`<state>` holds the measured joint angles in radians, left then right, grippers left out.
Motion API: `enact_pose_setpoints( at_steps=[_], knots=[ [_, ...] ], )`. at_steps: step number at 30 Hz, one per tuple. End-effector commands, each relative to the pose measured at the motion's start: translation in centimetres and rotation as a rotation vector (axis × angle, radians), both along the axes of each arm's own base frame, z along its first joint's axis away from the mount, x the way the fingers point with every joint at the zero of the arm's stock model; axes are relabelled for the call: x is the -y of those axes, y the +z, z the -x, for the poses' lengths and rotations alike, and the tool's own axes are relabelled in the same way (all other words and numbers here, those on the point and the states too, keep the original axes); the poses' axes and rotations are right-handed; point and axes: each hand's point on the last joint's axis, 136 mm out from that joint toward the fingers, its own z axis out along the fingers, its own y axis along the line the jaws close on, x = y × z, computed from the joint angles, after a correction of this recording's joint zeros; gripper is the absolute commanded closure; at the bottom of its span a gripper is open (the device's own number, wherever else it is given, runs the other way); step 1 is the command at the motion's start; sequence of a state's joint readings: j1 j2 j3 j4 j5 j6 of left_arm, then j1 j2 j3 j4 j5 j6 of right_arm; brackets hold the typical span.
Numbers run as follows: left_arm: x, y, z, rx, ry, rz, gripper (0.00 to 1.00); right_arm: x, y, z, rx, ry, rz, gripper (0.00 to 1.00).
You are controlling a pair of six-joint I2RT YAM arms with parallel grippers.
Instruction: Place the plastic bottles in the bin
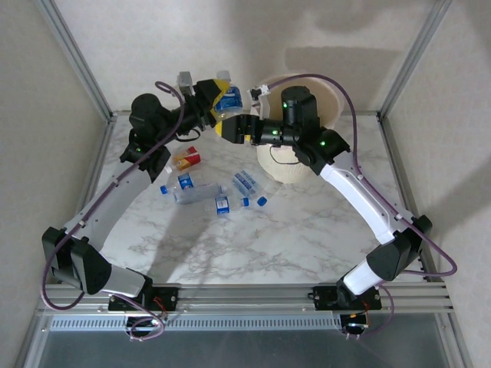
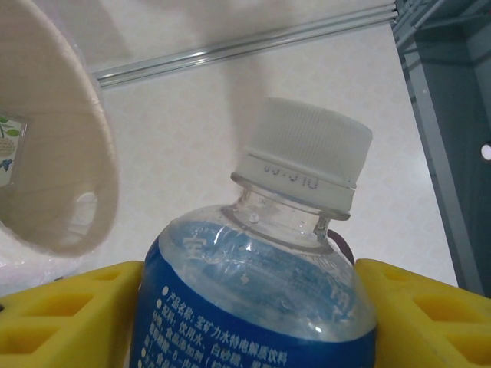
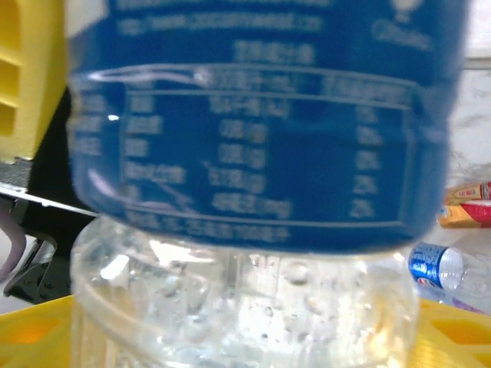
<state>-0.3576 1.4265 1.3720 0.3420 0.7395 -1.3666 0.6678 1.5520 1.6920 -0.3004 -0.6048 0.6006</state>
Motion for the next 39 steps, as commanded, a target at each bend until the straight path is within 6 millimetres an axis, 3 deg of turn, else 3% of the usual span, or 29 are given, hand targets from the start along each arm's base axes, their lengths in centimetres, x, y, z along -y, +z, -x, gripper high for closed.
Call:
enact_pose_setpoints(
  at_steps=[1, 7, 11, 13, 15, 19, 22, 29, 32, 35, 39],
  knots=[
    [-0.1, 2.6, 1.3, 0.075, -0.015, 0.053, 0.34, 0.3, 0.7, 0.6, 0.024, 0.018, -0.021, 0.28],
    [-0.1, 2.4, 0.4, 0.073, 0.017, 0.038, 0.20, 0.6, 0.6, 0.2, 0.029, -0.007, -0.002, 0.41],
    [-0.3, 2.5, -0.2, 0.081, 0.054, -0.007, 0.01, 1.0, 0.8, -0.3, 0.030, -0.037, 0.006, 0.44],
    [-0.6, 2.6, -0.6, 0.086, 0.085, -0.042, 0.00, 1.5, 0.9, -0.8, 0.036, -0.071, 0.016, 0.45],
    [-1.6, 3.0, -1.3, 0.092, 0.149, -0.106, 0.00, 2.3, 1.1, -1.4, 0.038, -0.113, 0.028, 0.46],
    [-5.6, 3.5, -2.7, 0.099, 0.364, -0.294, 0.00, 4.9, 1.1, -3.7, 0.042, -0.249, 0.076, 0.47],
    [-8.9, 2.0, -3.7, 0.052, 0.503, -0.454, 0.00, 8.1, 0.8, -6.2, 0.034, -0.391, 0.120, 0.48],
    [-15.1, -3.9, -4.9, -0.084, 0.656, -0.686, 0.00, 15.2, -0.6, -12.2, -0.034, -0.627, 0.222, 0.49],
    [-16.7, -6.5, -5.0, -0.137, 0.696, -0.762, 0.00, 16.3, -2.1, -14.0, -0.054, -0.673, 0.296, 0.50],
    [-17.0, -9.0, -5.2, -0.172, 0.683, -0.802, 0.01, 16.6, -3.7, -15.0, -0.063, -0.693, 0.354, 0.50],
    [-17.5, -12.5, -5.4, -0.230, 0.679, -0.846, 0.01, 17.4, -4.7, -16.3, -0.059, -0.736, 0.423, 0.42]
  ],
)
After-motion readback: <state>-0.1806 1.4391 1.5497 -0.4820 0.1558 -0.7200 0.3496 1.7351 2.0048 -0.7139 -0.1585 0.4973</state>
